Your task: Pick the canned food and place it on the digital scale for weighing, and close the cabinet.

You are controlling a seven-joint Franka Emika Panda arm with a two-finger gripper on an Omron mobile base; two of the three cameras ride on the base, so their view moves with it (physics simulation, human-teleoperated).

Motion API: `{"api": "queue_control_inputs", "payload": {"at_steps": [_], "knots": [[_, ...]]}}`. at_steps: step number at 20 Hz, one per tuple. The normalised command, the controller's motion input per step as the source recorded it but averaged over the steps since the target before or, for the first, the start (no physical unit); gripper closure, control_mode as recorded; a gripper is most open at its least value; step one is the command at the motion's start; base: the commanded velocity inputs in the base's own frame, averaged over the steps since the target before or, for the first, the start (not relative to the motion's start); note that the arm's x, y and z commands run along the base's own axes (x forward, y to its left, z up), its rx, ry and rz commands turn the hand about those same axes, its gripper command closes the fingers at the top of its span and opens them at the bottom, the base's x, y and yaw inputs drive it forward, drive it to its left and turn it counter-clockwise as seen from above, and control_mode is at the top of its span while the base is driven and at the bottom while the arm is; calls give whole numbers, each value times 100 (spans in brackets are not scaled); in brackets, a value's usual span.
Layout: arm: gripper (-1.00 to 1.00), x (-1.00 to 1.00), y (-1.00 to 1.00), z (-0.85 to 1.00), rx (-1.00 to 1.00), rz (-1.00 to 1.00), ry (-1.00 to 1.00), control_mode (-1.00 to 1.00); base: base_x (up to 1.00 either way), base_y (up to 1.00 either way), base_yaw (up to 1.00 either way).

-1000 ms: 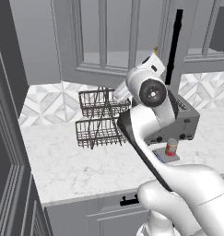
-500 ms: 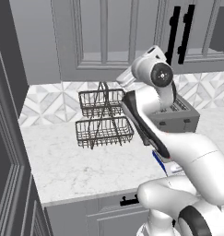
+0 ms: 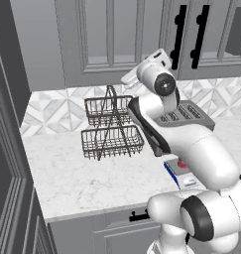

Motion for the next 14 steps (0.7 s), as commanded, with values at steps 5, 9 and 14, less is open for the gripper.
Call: {"api": "queue_control_inputs", "payload": {"at_steps": [5, 9, 14], "knots": [[-100, 93, 0, -1, 4, 0, 0, -100, 0, 0, 0], [-100, 61, 0, -11, 1, 1, 1, -100, 0, 0, 0], [-100, 64, -1, -48, 0, 1, 0, -100, 0, 0, 0]]}}
